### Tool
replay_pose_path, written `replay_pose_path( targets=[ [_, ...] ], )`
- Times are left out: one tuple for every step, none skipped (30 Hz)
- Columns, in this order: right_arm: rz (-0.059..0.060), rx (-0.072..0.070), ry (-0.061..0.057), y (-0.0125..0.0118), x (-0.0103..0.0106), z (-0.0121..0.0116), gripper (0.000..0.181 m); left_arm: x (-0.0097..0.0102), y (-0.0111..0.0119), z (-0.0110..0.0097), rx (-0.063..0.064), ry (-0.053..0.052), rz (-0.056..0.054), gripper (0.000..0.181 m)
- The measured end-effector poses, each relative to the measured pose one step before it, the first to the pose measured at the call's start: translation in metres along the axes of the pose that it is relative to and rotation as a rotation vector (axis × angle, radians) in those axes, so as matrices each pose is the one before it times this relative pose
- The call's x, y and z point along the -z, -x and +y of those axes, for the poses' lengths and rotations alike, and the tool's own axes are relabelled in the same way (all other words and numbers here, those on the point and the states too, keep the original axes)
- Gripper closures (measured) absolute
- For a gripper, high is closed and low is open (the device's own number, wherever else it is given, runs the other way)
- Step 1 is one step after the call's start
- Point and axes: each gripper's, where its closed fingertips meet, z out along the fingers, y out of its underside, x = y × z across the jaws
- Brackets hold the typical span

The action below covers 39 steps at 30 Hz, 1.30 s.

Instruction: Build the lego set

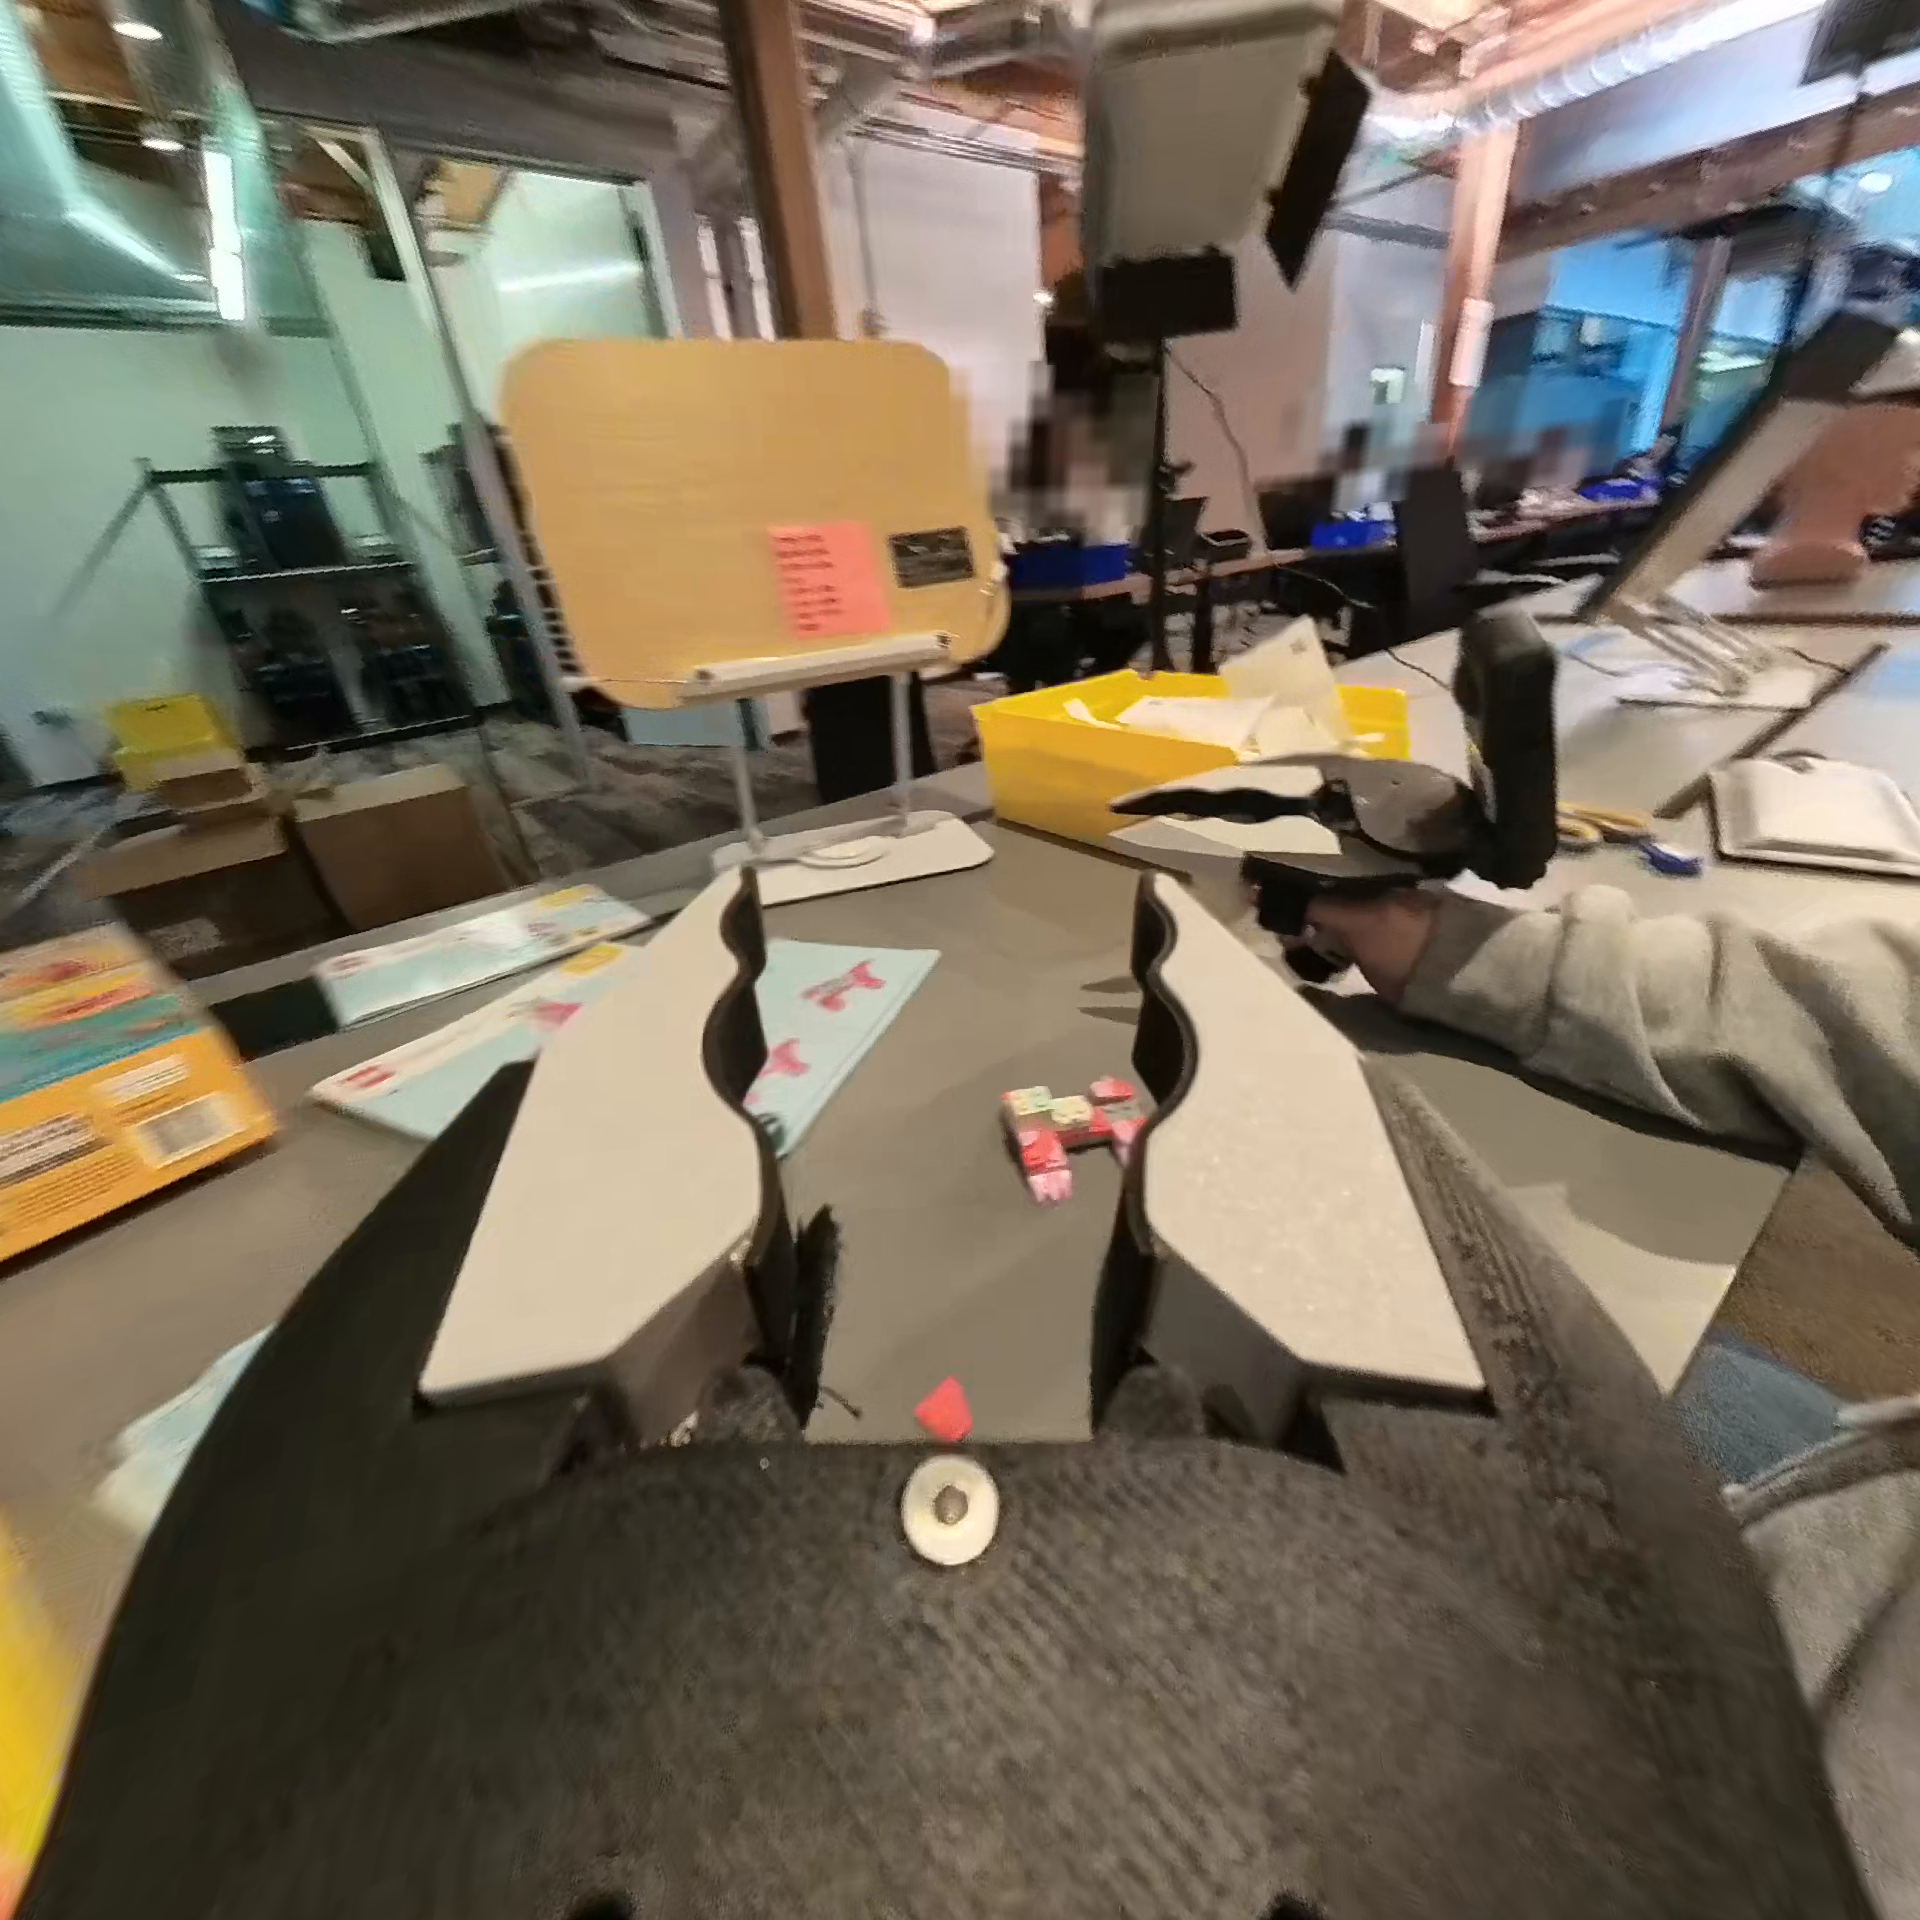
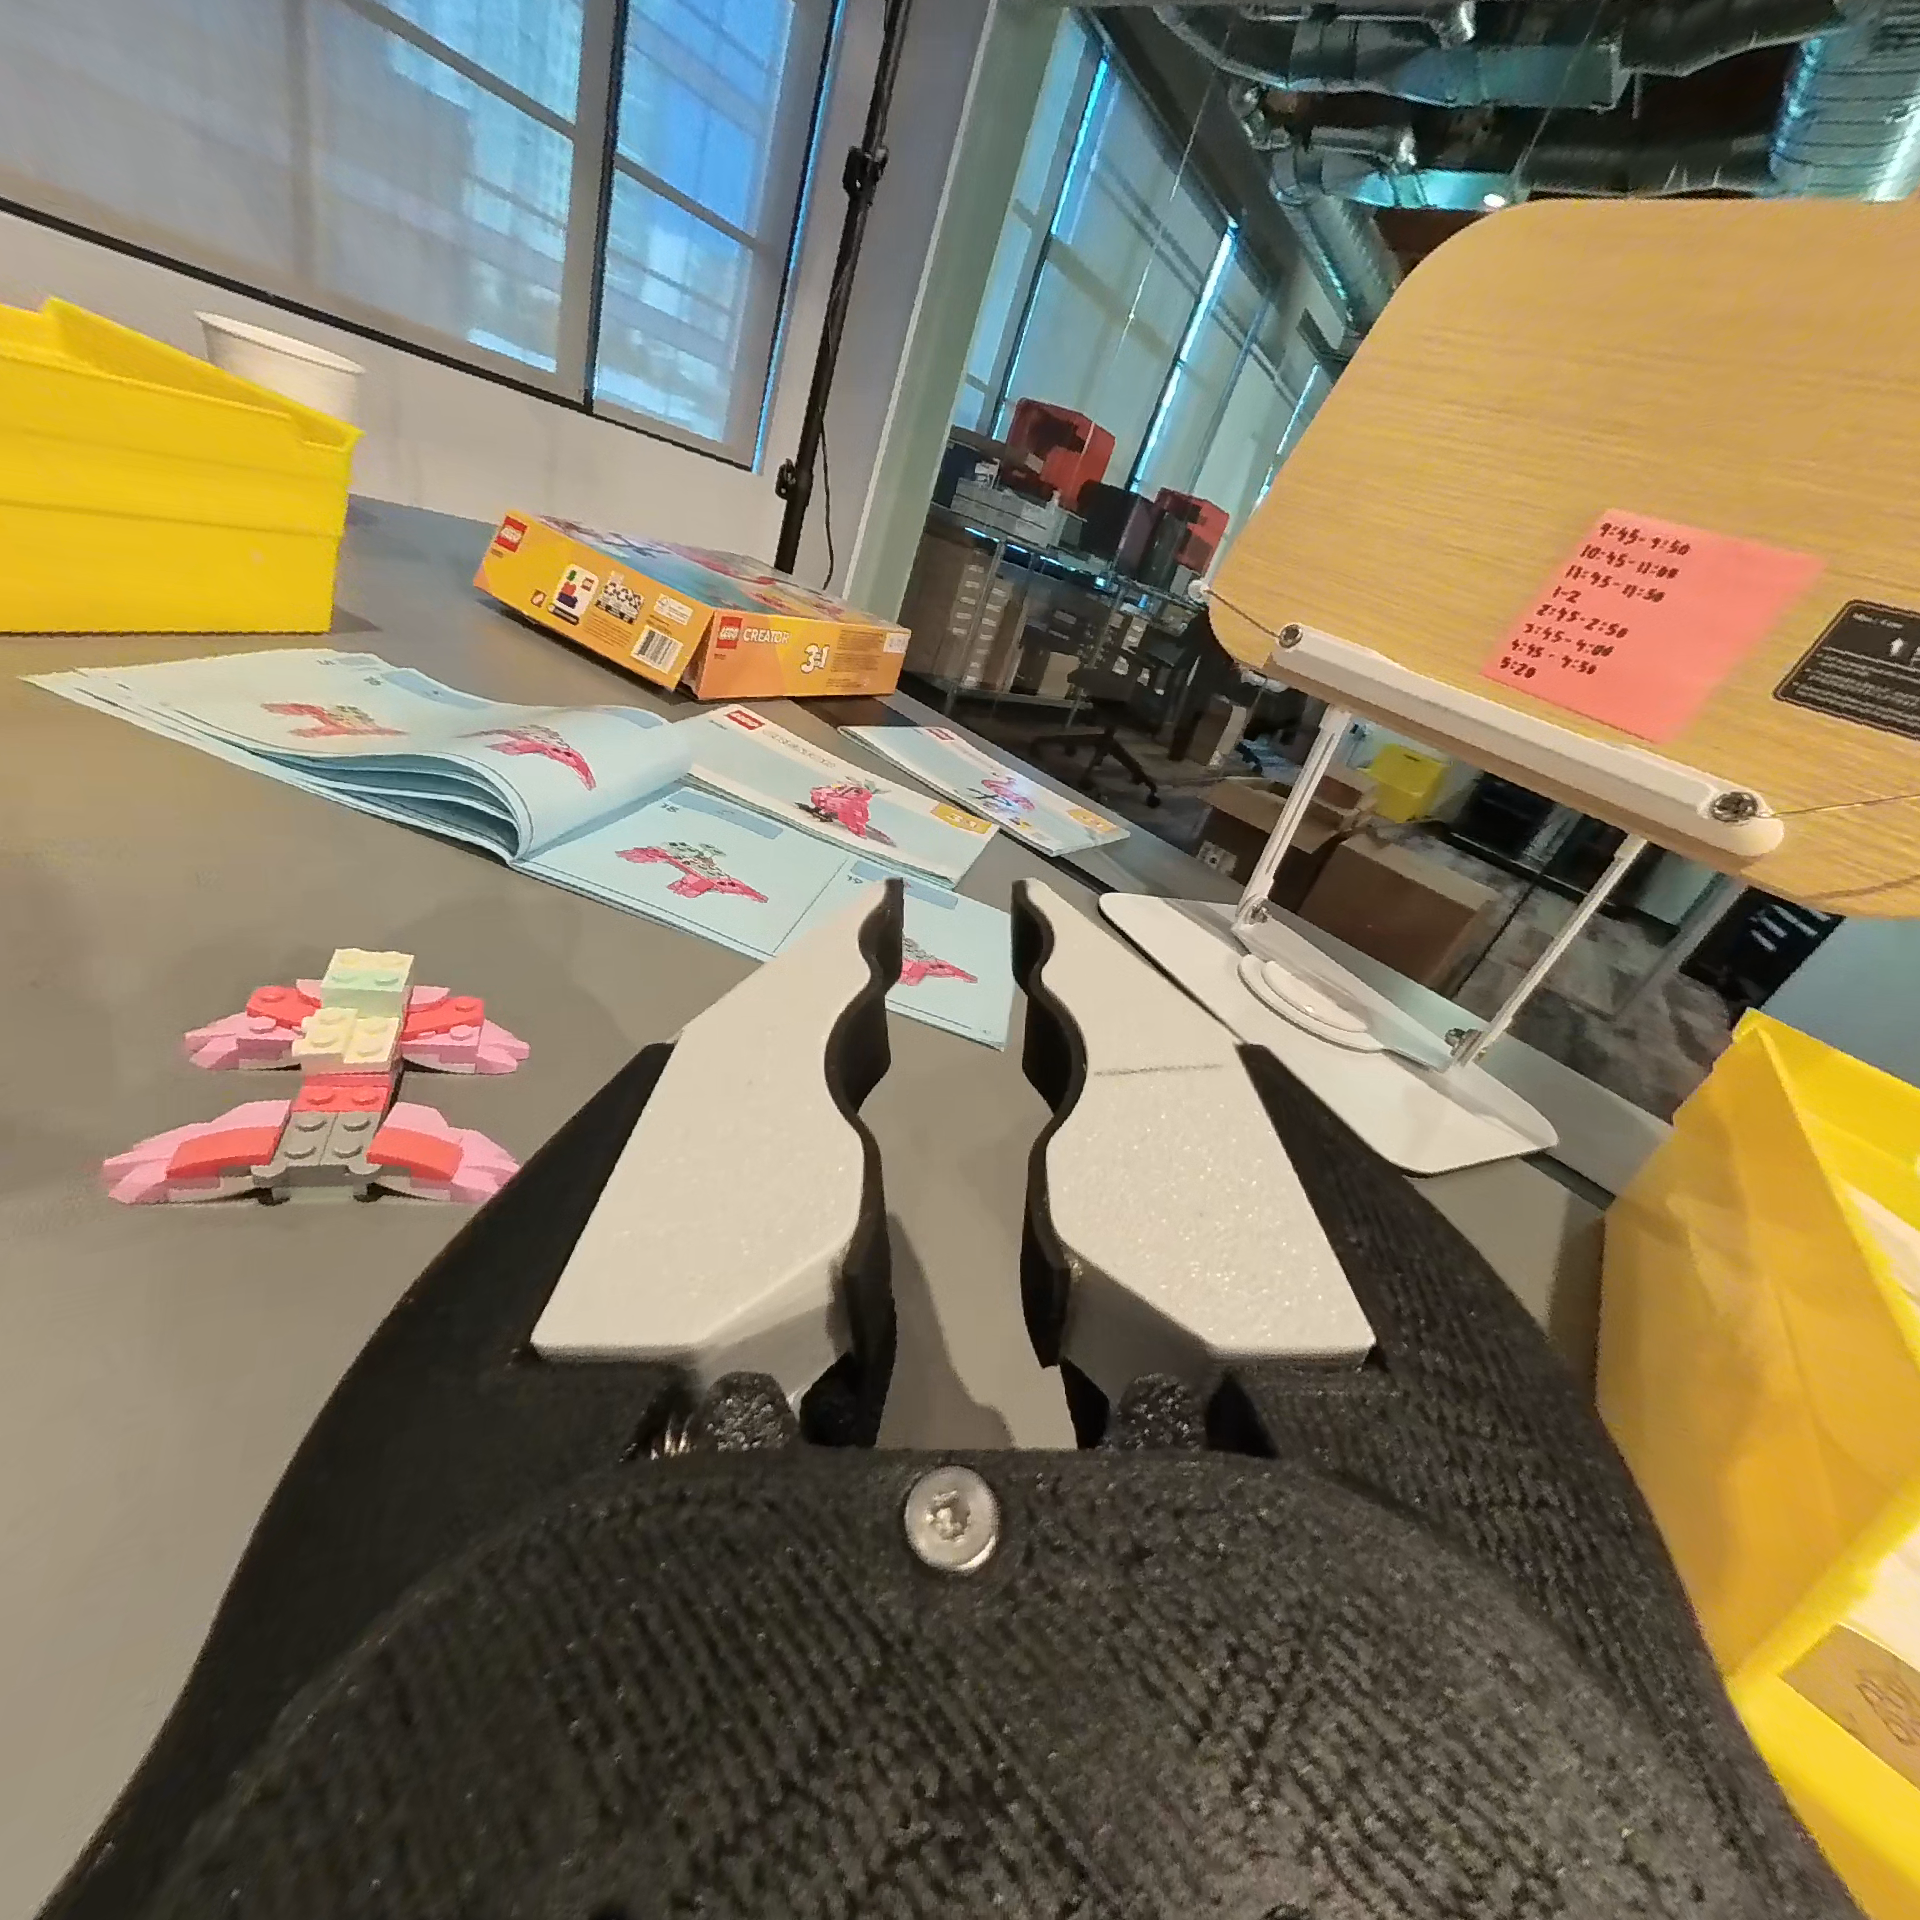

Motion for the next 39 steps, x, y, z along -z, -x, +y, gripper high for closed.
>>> replay_pose_path(
  targets=[
    [-0.0018, -0.0026, -0.0008, 0.00024, -0.00010, -0.00025, 0.162, 0.01273, 0.01188, -0.00854, 0.0138, -0.0058, -0.0371, 0.112],
    [-0.0013, -0.0008, -0.0029, 0.00016, 0.00014, -0.00062, 0.162, 0.01207, 0.01352, -0.00754, 0.0056, 0.0034, -0.0429, 0.111],
    [0.0005, -0.0009, -0.0048, 0.00000, 0.00046, -0.00118, 0.163, 0.01139, 0.01643, -0.00539, -0.0108, 0.0197, -0.0549, 0.111],
    [0.0018, -0.0023, -0.0056, -0.00020, 0.00059, -0.00127, 0.163, 0.01073, 0.02113, -0.00263, -0.0322, 0.0364, -0.0768, 0.109],
    [0.0024, -0.0037, -0.0048, -0.00028, 0.00070, -0.00114, 0.163, 0.01033, 0.02768, 0.00025, -0.0501, 0.0487, -0.1071, 0.107],
    [0.0014, -0.0043, -0.0035, -0.00002, 0.00045, -0.00074, 0.163, 0.00885, 0.03190, 0.00359, -0.0532, 0.0579, -0.1214, 0.107],
    [-0.0006, -0.0042, -0.0026, 0.00034, 0.00024, -0.00061, 0.163, 0.00613, 0.03175, 0.00682, -0.0359, 0.0665, -0.1123, 0.106],
    [-0.0016, -0.0032, -0.0007, 0.00065, 0.00008, -0.00008, 0.163, 0.00295, 0.02660, 0.00835, -0.0073, 0.0678, -0.0790, 0.103],
    [-0.0008, -0.0009, 0.0025, 0.00072, -0.00019, 0.00054, 0.163, -0.00018, 0.01888, 0.00953, 0.0072, 0.0697, -0.0355, 0.101],
    [0.0010, 0.0018, 0.0057, 0.00056, -0.00011, 0.00101, 0.163, -0.00214, 0.01363, 0.01082, 0.0118, 0.0735, -0.0105, 0.100],
    [0.0013, 0.0046, 0.0063, 0.00043, -0.00011, 0.00117, 0.163, -0.00394, 0.01011, 0.01216, 0.0144, 0.0777, 0.0027, 0.100],
    [0.0021, 0.0066, 0.0040, 0.00025, 0.00011, 0.00067, 0.163, -0.00587, 0.00574, 0.01489, 0.0157, 0.0960, 0.0235, 0.104],
    [0.0024, 0.0066, 0.0012, 0.00007, 0.00017, 0.00008, 0.163, -0.00730, 0.00132, 0.01863, 0.0174, 0.1244, 0.0477, 0.109],
    [0.0012, 0.0050, 0.0004, -0.00001, 0.00009, -0.00001, 0.163, -0.00781, -0.00091, 0.01620, 0.0181, 0.1148, 0.0570, 0.113],
    [0.0001, 0.0026, 0.0021, -0.00006, -0.00011, 0.00048, 0.163, -0.00759, -0.00164, 0.01100, 0.0119, 0.0805, 0.0551, 0.123],
    [-0.0015, -0.0001, 0.0029, 0.00005, -0.00020, 0.00072, 0.163, -0.00684, -0.00155, 0.00709, 0.0147, 0.0575, 0.0486, 0.130],
    [-0.0031, -0.0023, 0.0016, 0.00024, -0.00020, 0.00048, 0.163, -0.00670, -0.00201, 0.00552, 0.0191, 0.0504, 0.0465, 0.137],
    [-0.0033, -0.0025, 0.0004, 0.00033, -0.00013, 0.00017, 0.163, -0.00702, -0.00280, 0.00472, 0.0191, 0.0497, 0.0460, 0.140],
    [-0.0024, -0.0011, -0.0006, 0.00032, 0.00001, -0.00006, 0.163, -0.00739, -0.00187, 0.00470, 0.0190, 0.0500, 0.0345, 0.144],
    [-0.0020, 0.0002, -0.0004, 0.00035, -0.00008, -0.00008, 0.163, -0.00781, 0.00006, 0.00578, 0.0150, 0.0584, 0.0159, 0.146],
    [-0.0020, 0.0012, 0.0008, 0.00049, -0.00001, 0.00002, 0.163, -0.00798, 0.00161, 0.00577, 0.0074, 0.0565, -0.0007, 0.147],
    [-0.0013, 0.0023, 0.0014, 0.00042, -0.00010, 0.00029, 0.163, -0.00778, 0.00246, 0.00544, -0.0006, 0.0527, -0.0090, 0.147],
    [-0.0016, 0.0027, 0.0014, 0.00047, -0.00016, 0.00017, 0.163, -0.00697, 0.00486, 0.00419, -0.0019, 0.0441, -0.0231, 0.147],
    [-0.0022, 0.0026, 0.0012, 0.00069, -0.00014, 0.00009, 0.163, -0.00626, 0.00567, 0.00309, 0.0020, 0.0343, -0.0263, 0.147],
    [-0.0024, 0.0028, 0.0014, 0.00071, -0.00013, 0.00012, 0.163, -0.00529, 0.00312, 0.00250, 0.0069, 0.0288, -0.0081, 0.148],
    [-0.0025, 0.0031, 0.0015, 0.00069, -0.00019, 0.00026, 0.163, -0.00448, -0.00032, 0.00168, 0.0072, 0.0221, 0.0136, 0.148],
    [-0.0025, 0.0033, 0.0015, 0.00064, -0.00021, 0.00015, 0.163, -0.00354, -0.00120, 0.00009, 0.0073, 0.0096, 0.0190, 0.149],
    [-0.0026, 0.0028, 0.0013, 0.00069, -0.00022, 0.00012, 0.163, -0.00291, 0.00033, -0.00078, 0.0067, 0.0021, 0.0091, 0.150],
    [-0.0033, 0.0020, 0.0009, 0.00064, -0.00023, 0.00014, 0.163, -0.00246, 0.00172, 0.00012, 0.0072, 0.0072, -0.0007, 0.151],
    [-0.0033, 0.0021, 0.0006, 0.00071, -0.00030, 0.00007, 0.163, -0.00234, 0.00089, 0.00079, 0.0055, 0.0105, 0.0012, 0.151],
    [-0.0026, 0.0028, 0.0007, 0.00042, -0.00018, 0.00023, 0.163, -0.00163, 0.00013, 0.00009, 0.0035, 0.0046, 0.0027, 0.151],
    [-0.0023, 0.0019, 0.0016, 0.00027, -0.00038, 0.00033, 0.163, 0.00013, -0.00016, -0.00167, 0.0004, -0.0077, 0.0010, 0.152],
    [-0.0031, 0.0003, 0.0014, 0.00041, -0.00034, 0.00033, 0.163, -0.00022, -0.00031, 0.00008, 0.0007, 0.0031, 0.0009, 0.152],
    [-0.0032, -0.0003, 0.0002, 0.00019, -0.00026, 0.00015, 0.163, -0.00028, -0.00043, 0.00004, -0.0010, 0.0025, 0.0011, 0.152],
    [-0.0028, -0.0001, -0.0001, 0.00030, -0.00017, 0.00003, 0.163, -0.00015, -0.00077, 0.00006, -0.0030, 0.0016, 0.0017, 0.152],
    [-0.0027, -0.0004, 0.0003, 0.00017, -0.00017, 0.00014, 0.163, -0.00005, -0.00096, 0.00065, -0.0046, 0.0041, 0.0013, 0.153],
    [-0.0023, -0.0003, 0.0004, 0.00026, -0.00006, -0.00002, 0.163, 0.00012, -0.00101, 0.00069, -0.0068, 0.0041, 0.0001, 0.153],
    [-0.0015, 0.0001, -0.0001, 0.00016, -0.00009, 0.00001, 0.163, -0.00006, -0.00095, 0.00035, -0.0041, 0.0009, -0.0012, 0.154],
    [-0.0009, 0.0004, -0.0003, 0.00016, 0.00006, -0.00007, 0.163, 0.00004, -0.00049, -0.00094, -0.0038, -0.0076, -0.0055, 0.153]
  ],
)
